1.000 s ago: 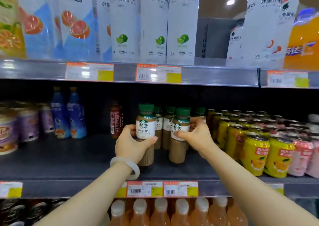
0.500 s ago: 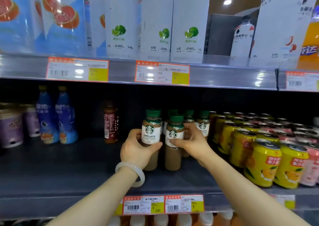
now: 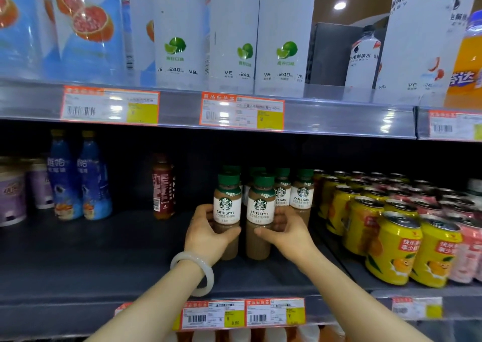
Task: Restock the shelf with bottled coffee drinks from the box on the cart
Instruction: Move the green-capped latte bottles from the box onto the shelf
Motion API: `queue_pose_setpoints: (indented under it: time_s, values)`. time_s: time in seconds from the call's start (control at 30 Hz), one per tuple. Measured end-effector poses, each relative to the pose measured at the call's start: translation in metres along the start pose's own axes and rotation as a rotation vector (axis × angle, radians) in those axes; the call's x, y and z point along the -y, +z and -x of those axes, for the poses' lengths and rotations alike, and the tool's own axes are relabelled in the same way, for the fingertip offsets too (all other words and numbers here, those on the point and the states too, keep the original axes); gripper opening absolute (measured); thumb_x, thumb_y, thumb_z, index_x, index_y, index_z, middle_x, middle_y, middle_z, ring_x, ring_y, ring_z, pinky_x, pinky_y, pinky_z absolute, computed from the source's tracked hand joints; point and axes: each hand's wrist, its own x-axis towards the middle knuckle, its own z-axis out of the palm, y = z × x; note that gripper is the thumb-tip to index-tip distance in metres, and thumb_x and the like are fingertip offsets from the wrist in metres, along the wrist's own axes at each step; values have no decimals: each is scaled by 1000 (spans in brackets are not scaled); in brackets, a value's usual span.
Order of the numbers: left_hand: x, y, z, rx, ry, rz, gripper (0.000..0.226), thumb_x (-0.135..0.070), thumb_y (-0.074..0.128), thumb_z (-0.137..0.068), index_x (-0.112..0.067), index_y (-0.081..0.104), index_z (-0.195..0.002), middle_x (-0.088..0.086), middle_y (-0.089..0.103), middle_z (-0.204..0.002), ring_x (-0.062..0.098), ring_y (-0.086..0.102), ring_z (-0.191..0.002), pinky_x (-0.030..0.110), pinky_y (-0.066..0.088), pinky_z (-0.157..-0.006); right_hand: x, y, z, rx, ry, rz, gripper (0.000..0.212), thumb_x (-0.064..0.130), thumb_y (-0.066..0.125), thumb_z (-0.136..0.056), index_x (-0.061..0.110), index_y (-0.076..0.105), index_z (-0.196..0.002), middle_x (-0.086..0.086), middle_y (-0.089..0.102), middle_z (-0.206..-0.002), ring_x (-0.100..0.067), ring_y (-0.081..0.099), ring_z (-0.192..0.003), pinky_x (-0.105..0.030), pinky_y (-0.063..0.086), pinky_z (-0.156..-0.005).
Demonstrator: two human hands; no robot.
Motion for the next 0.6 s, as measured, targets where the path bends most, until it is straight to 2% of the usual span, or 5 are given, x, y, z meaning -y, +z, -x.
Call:
queue_pose_setpoints:
  time_s: [0.07,0.13,0.23,0.33,0.6]
  values:
    - [4,-4,1,54,-3,2,61,-7,75,-71,-17,45,-124,-2,55,-114,14,54,-106,23,41,-81,-3,1,-1,-10,-5,-10,46,12,80,-70,18,52,-105,-4,62,-100,-23,60,-98,-38,52,-89]
    - [6,-5,1,59,5,-22,62,-4,73,-72,-15,46,-126,-2,55,-112,13,53,-105,23,41,-81,-7,3,-1,-35,-3,-19,50,14,81,-69,16,52,-110,-7,62,-107,-24,60,-102,-39,52,-91]
    - [4,-2,1,37,9,-62,59,-10,77,-71,-13,49,-123,-4,53,-106,11,51,-97,24,41,-79,-9,6,0,-45,-6,-36,52,14,81,-69,14,53,-112,-6,63,-109,-22,60,-103,-40,51,-93]
    - [3,1,-1,18,-6,-84,58,-15,80,-70,-14,51,-120,0,56,-110,13,52,-96,25,43,-78,-8,9,-1,-36,-18,-31,53,14,80,-70,10,54,-116,-5,64,-110,-21,60,-104,-41,51,-95]
    - [1,3,-5,18,-25,-88,57,-13,79,-70,-12,52,-120,-2,54,-104,13,52,-93,24,42,-77,-7,10,-3,-29,-33,-10,50,14,78,-73,12,54,-116,-3,63,-110,-19,59,-105,-37,50,-95]
